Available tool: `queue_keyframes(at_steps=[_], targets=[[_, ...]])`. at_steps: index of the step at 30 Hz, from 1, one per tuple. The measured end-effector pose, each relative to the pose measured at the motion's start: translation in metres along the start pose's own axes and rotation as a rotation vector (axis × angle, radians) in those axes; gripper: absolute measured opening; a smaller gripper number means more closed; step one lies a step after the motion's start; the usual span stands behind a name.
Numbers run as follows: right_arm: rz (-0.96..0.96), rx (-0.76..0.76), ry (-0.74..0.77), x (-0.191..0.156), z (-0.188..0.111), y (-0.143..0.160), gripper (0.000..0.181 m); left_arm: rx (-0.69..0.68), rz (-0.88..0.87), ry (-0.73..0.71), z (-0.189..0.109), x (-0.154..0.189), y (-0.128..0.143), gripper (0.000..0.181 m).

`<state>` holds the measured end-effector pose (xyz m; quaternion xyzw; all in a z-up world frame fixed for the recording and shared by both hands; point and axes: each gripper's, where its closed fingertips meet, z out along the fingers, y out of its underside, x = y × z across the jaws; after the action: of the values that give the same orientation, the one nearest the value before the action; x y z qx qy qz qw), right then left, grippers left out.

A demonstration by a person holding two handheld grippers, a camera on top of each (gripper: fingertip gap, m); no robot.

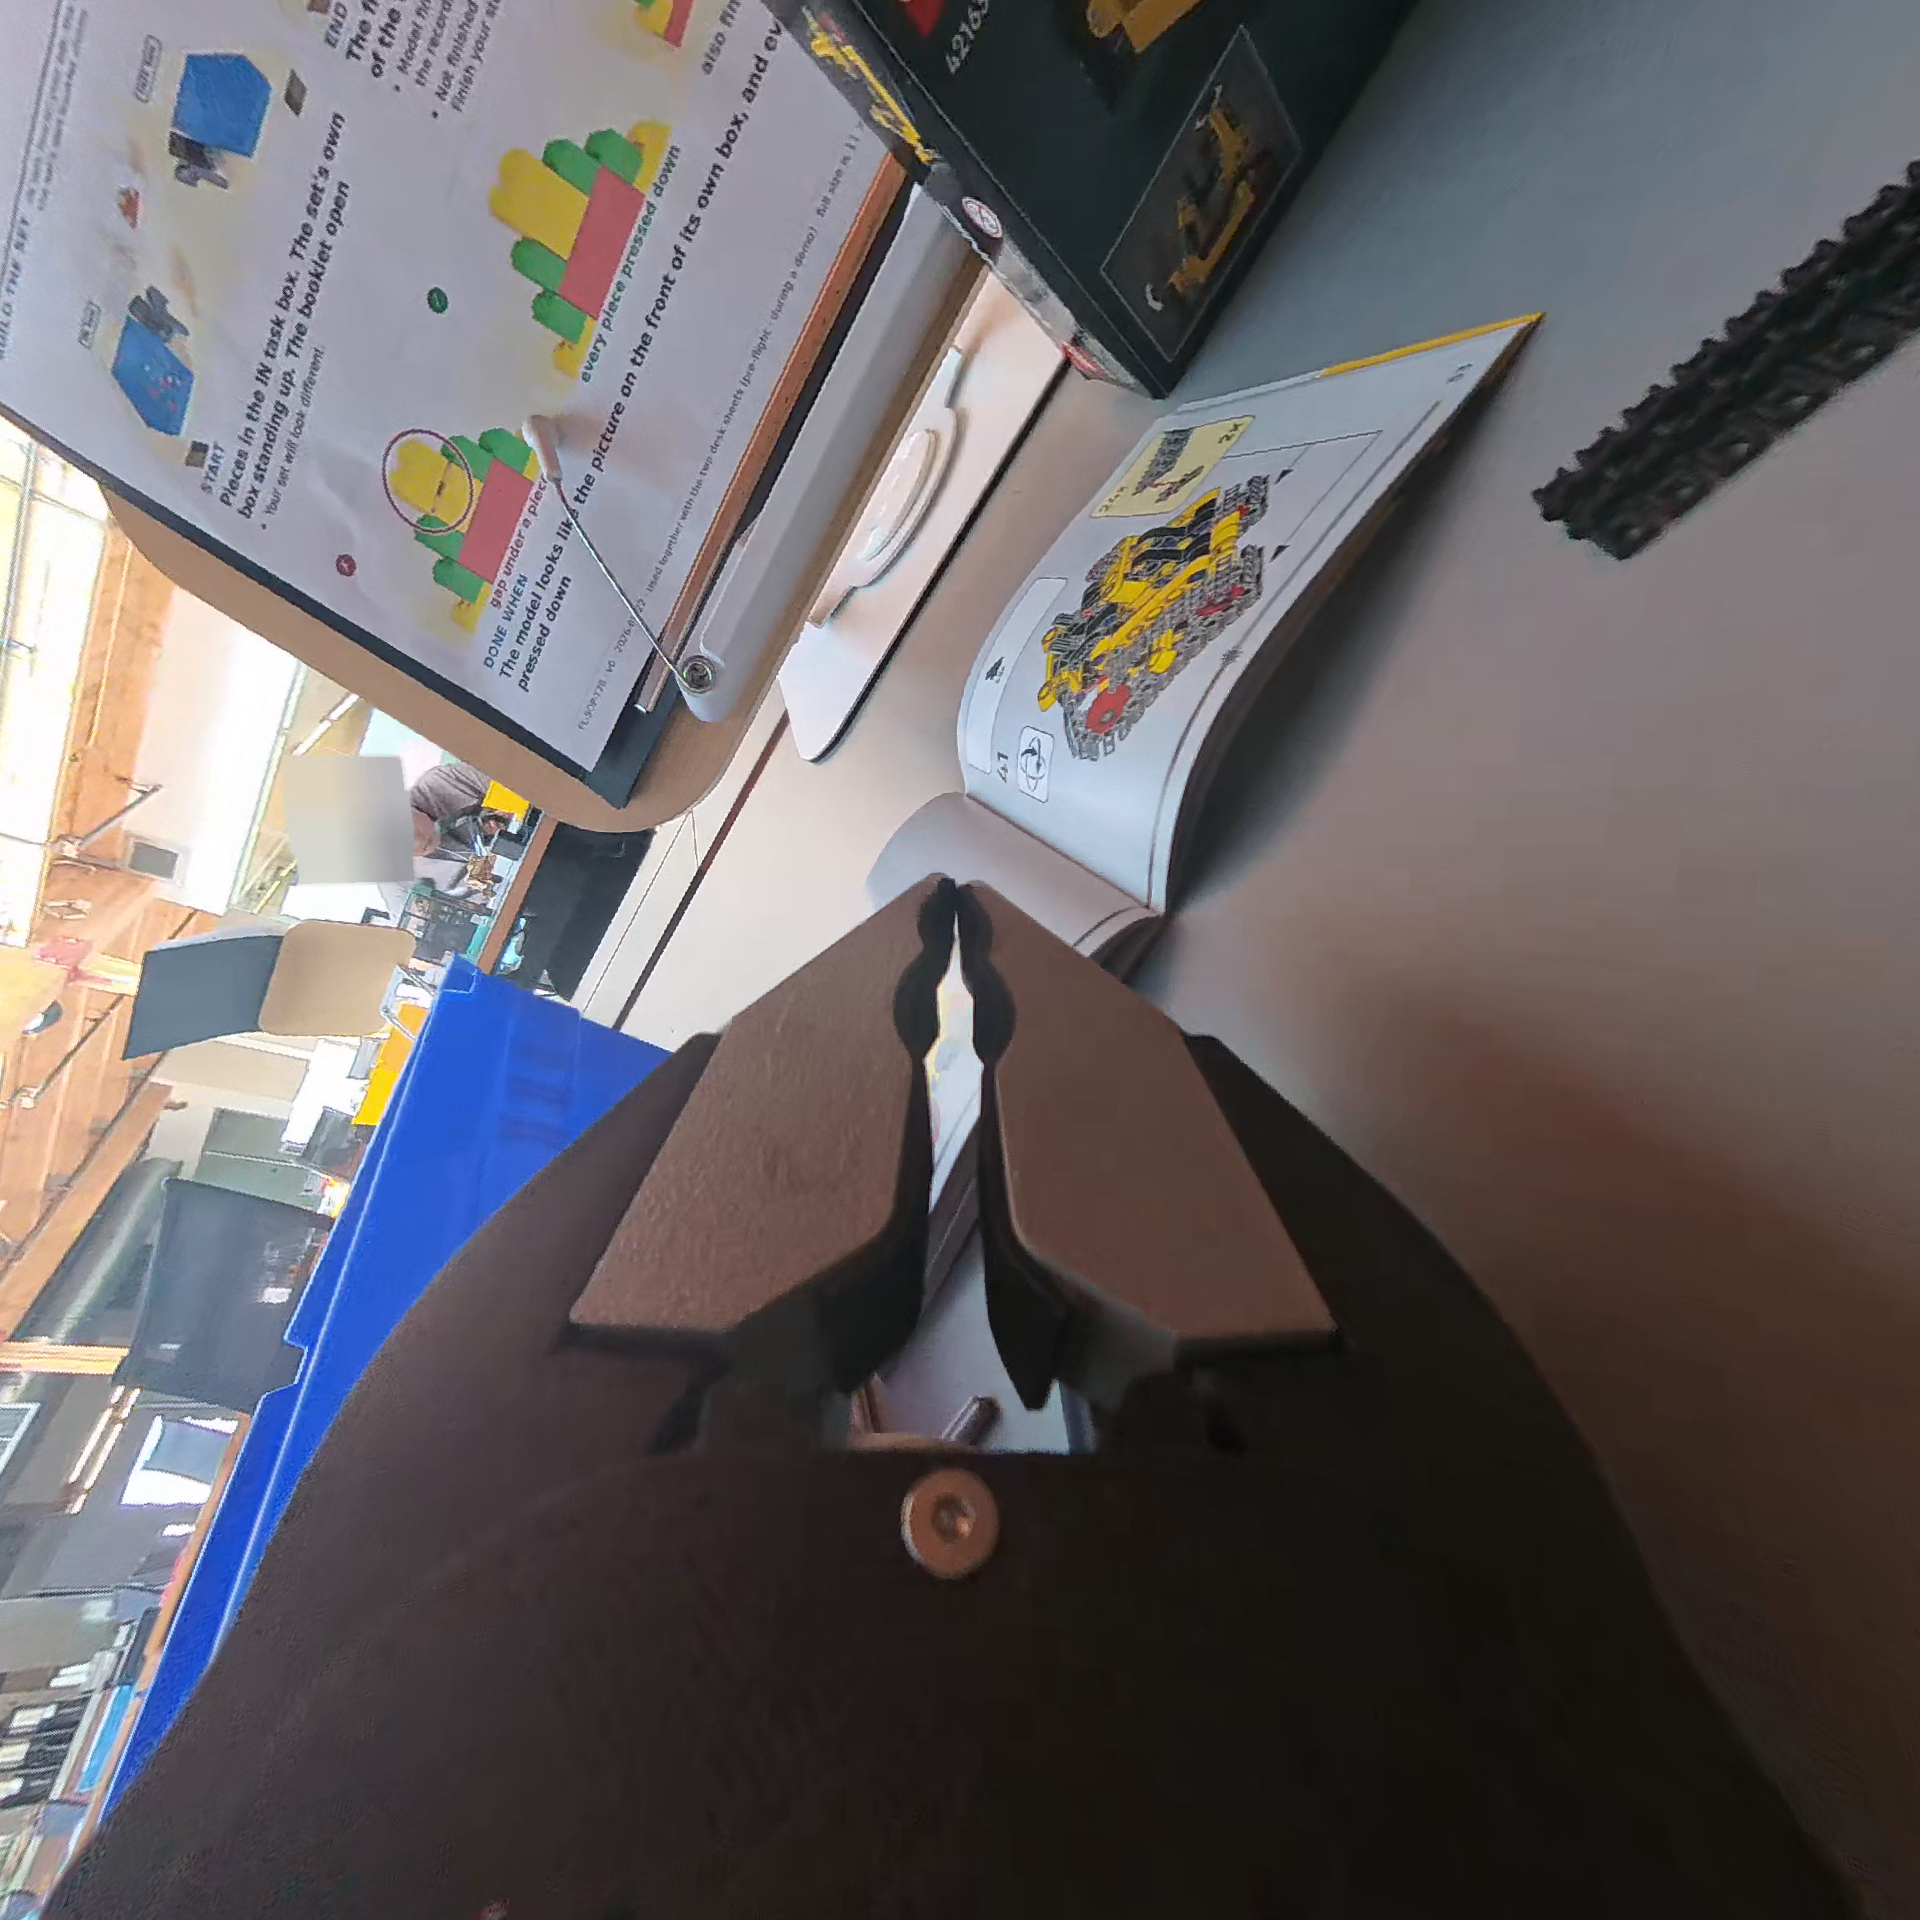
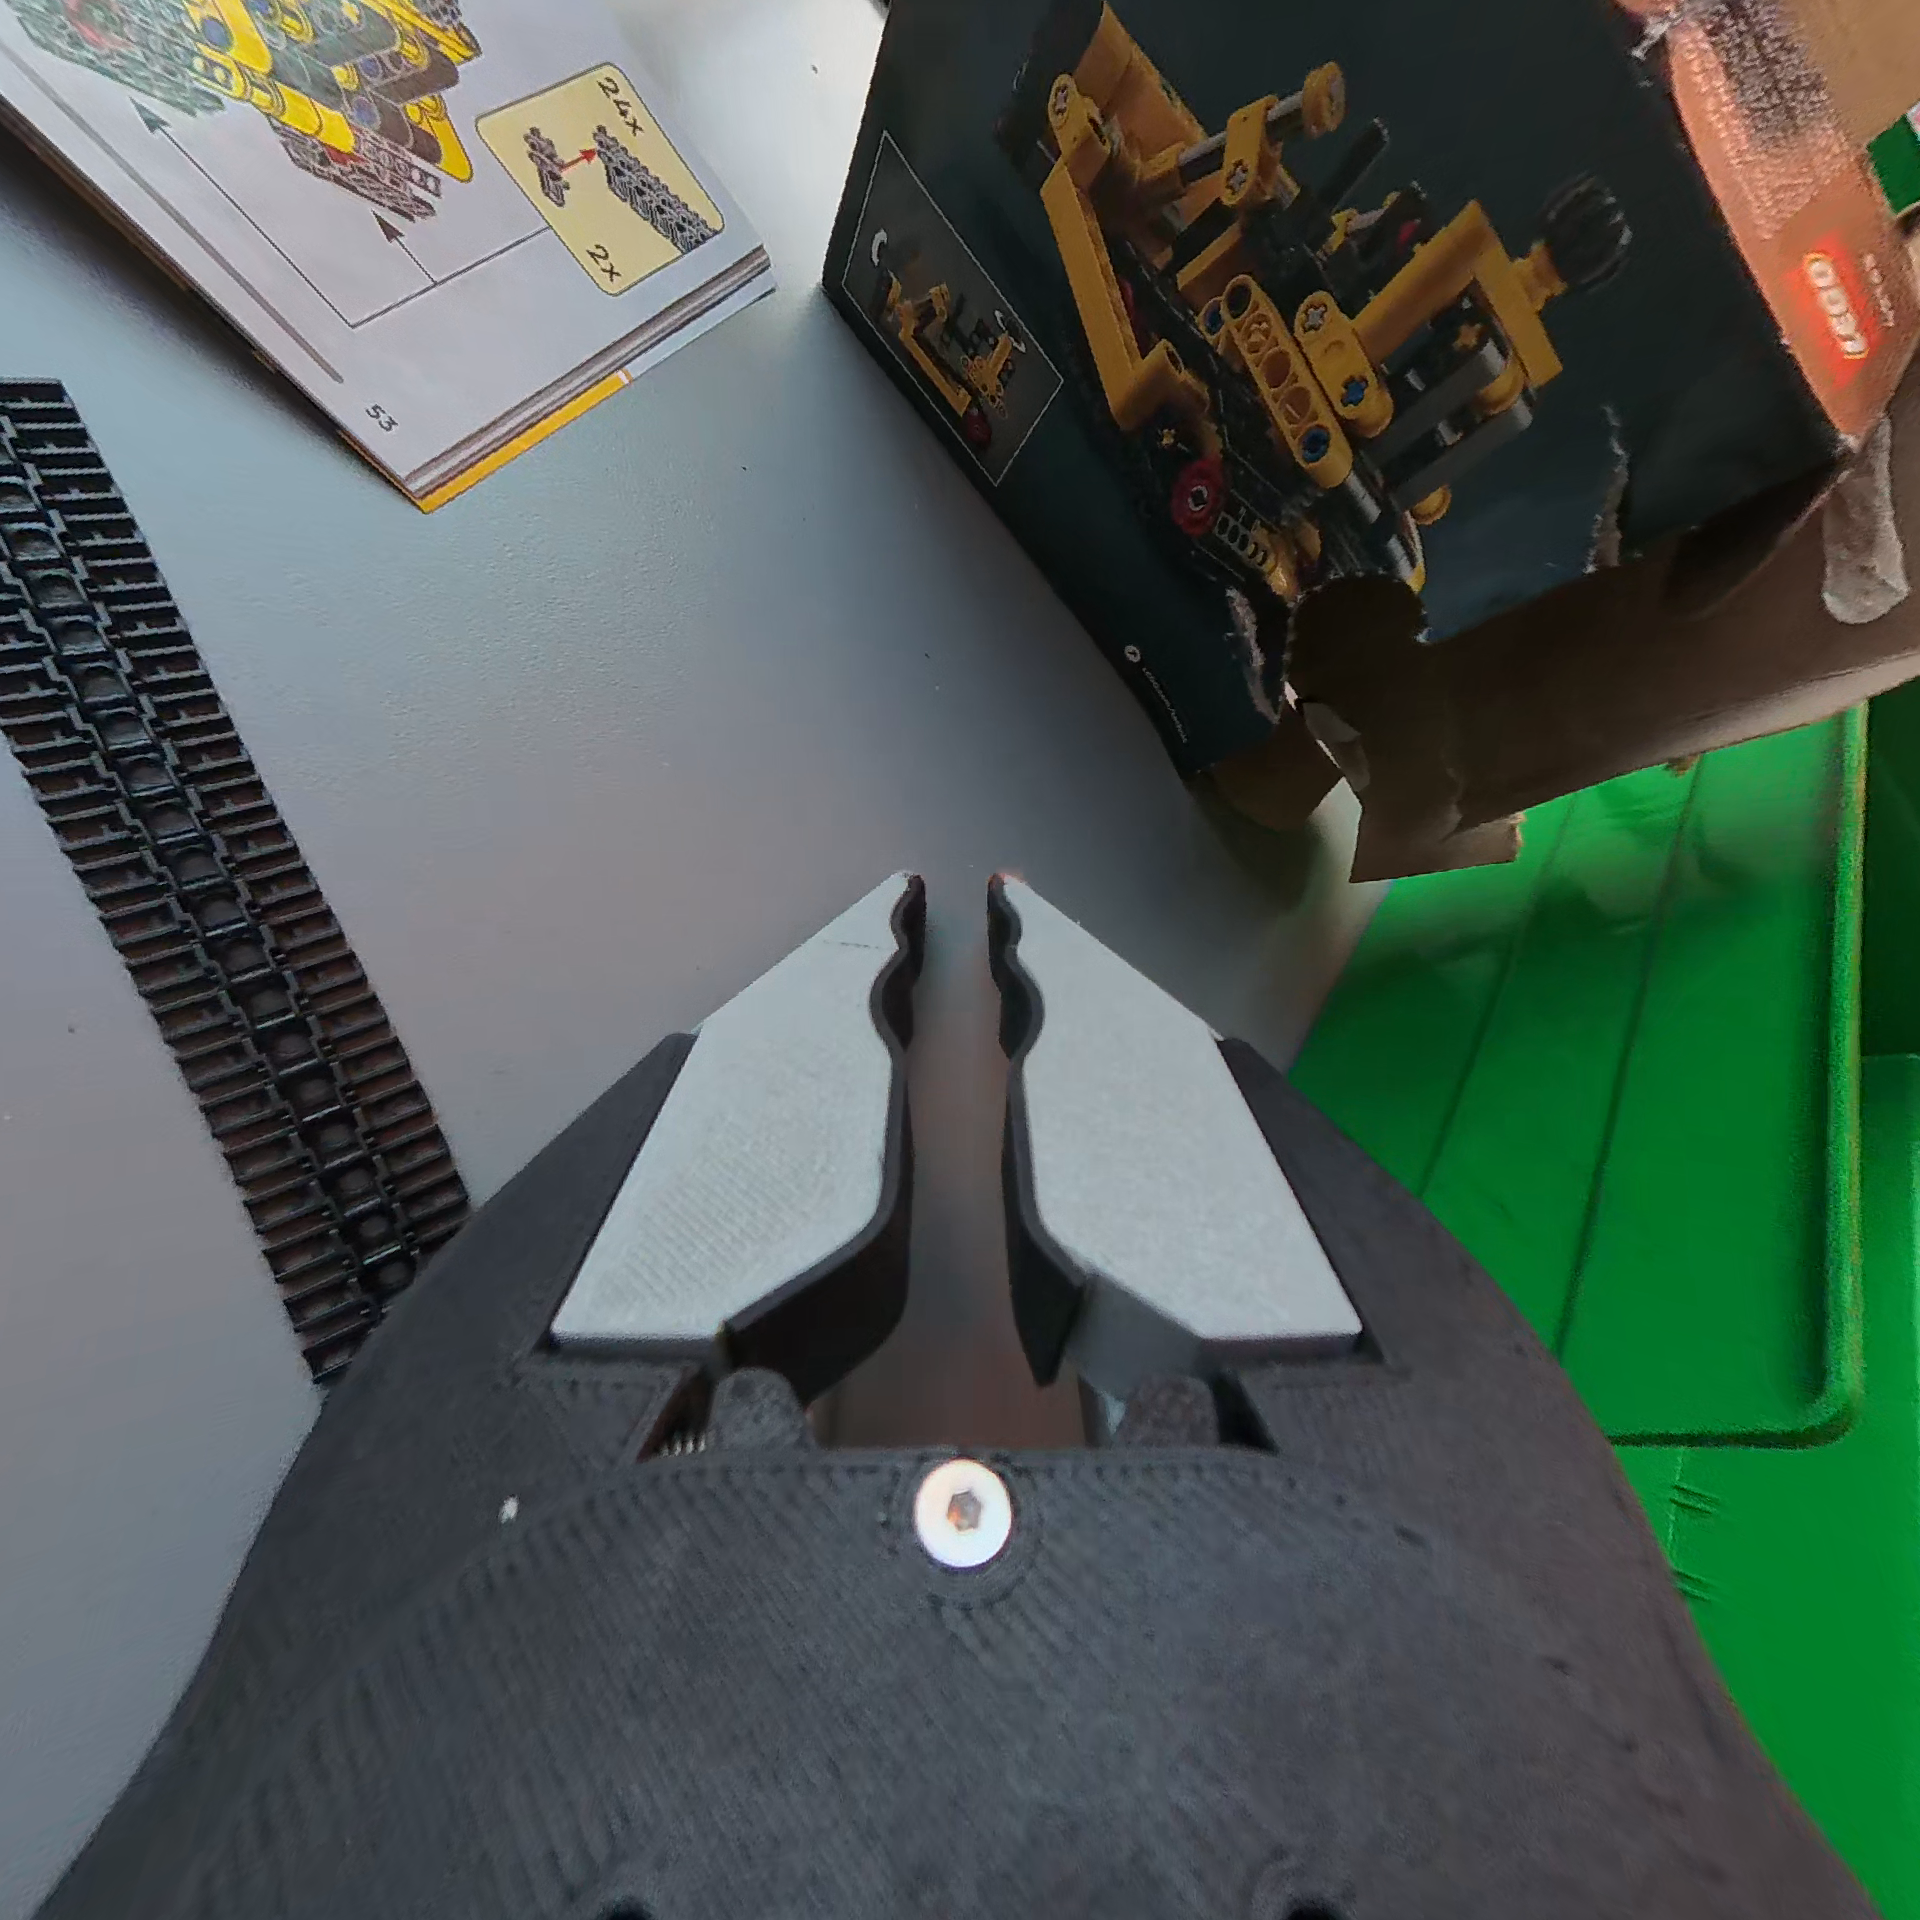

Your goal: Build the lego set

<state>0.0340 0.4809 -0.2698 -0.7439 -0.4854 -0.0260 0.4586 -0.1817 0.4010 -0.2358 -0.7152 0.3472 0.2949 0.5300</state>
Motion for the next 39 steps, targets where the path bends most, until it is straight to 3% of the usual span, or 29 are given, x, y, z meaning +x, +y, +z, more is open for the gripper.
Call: queue_keyframes(at_steps=[18, 25, 30, 32, 34, 37, 39], targets=[[-0.010, 0.080, 0.005, 0.000, -0.008, -0.010, 0.004, 0.073, -0.028, -0.019, -0.008, -0.006, -0.008, 0.000], [0.043, 0.246, -0.066, -0.008, -0.031, -0.028, 0.004, 0.333, -0.190, 0.046, -0.055, -0.009, -0.037, 0.000], [0.157, 0.353, -0.216, -0.012, -0.046, -0.038, 0.004, 0.396, -0.322, 0.090, -0.077, -0.015, -0.040, 0.000], [0.185, 0.371, -0.275, -0.017, -0.051, -0.040, 0.007, 0.453, -0.467, 0.187, -0.093, -0.013, -0.049, 0.000], [0.203, 0.386, -0.311, -0.019, -0.055, -0.040, 0.008, 0.562, -0.632, 0.393, -0.124, 0.001, -0.068, 0.000], [0.234, 0.405, -0.348, -0.020, -0.058, -0.042, 0.008, 0.629, -0.700, 0.479, -0.155, 0.009, -0.076, 0.000], [0.258, 0.400, -0.384, -0.021, -0.056, -0.043, 0.011, 0.599, -0.716, 0.691, -0.173, 0.033, -0.084, 0.007]])
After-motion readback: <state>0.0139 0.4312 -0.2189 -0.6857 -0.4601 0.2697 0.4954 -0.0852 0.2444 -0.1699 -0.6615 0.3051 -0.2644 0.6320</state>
